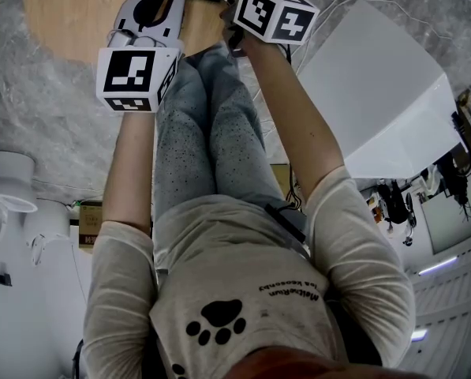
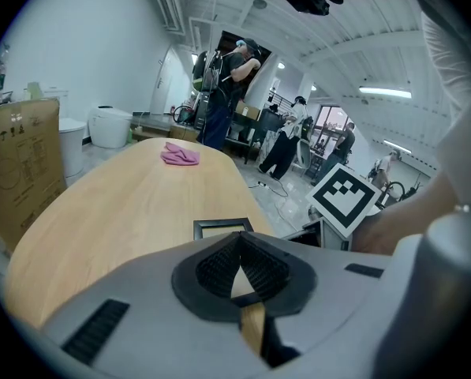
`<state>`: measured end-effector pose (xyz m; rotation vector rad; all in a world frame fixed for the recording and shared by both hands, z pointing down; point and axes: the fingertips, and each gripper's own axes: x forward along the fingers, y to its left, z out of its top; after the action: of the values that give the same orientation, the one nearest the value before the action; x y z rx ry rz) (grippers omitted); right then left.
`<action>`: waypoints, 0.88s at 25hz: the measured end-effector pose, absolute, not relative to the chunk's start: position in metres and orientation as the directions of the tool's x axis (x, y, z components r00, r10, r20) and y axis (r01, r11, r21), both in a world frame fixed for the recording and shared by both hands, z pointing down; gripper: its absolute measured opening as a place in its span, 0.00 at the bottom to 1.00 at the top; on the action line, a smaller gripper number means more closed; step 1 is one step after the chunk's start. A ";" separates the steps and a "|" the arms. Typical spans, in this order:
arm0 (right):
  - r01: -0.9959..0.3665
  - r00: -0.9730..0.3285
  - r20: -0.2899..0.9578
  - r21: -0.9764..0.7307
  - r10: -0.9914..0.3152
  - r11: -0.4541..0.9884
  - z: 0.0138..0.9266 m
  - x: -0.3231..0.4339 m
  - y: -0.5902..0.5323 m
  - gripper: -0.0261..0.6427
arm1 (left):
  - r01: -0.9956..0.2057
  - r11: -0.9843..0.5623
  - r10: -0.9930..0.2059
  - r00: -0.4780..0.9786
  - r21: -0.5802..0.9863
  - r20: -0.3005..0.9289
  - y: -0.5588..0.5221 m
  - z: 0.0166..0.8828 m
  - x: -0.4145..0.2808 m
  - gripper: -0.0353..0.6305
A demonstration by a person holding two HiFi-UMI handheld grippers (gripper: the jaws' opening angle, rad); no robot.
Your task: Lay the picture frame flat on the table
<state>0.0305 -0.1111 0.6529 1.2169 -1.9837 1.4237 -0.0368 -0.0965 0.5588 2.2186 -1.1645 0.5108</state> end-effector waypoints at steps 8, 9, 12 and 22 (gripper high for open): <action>-0.851 -0.509 0.768 -0.518 -0.388 0.090 0.654 0.032 -0.108 0.25 | -0.833 -0.451 -0.612 0.550 0.320 0.568 -0.097 0.558 -0.032 0.07; -0.855 -0.503 0.773 -0.511 -0.387 0.090 0.655 0.033 -0.108 0.25 | -0.833 -0.451 -0.611 0.551 0.321 0.569 -0.097 0.558 -0.031 0.07; -0.868 -0.484 0.787 -0.489 -0.382 0.091 0.657 0.034 -0.108 0.26 | -0.830 -0.452 -0.607 0.554 0.325 0.570 -0.097 0.561 -0.029 0.07; -0.894 -0.441 0.815 -0.437 -0.375 0.101 0.655 0.036 -0.108 0.27 | -0.827 -0.457 -0.601 0.559 0.328 0.572 -0.098 0.559 -0.030 0.07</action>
<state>0.0357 -0.1076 0.6555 1.2366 -1.8730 1.3234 -0.0297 -0.0982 0.5594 2.2130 -1.1411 0.5089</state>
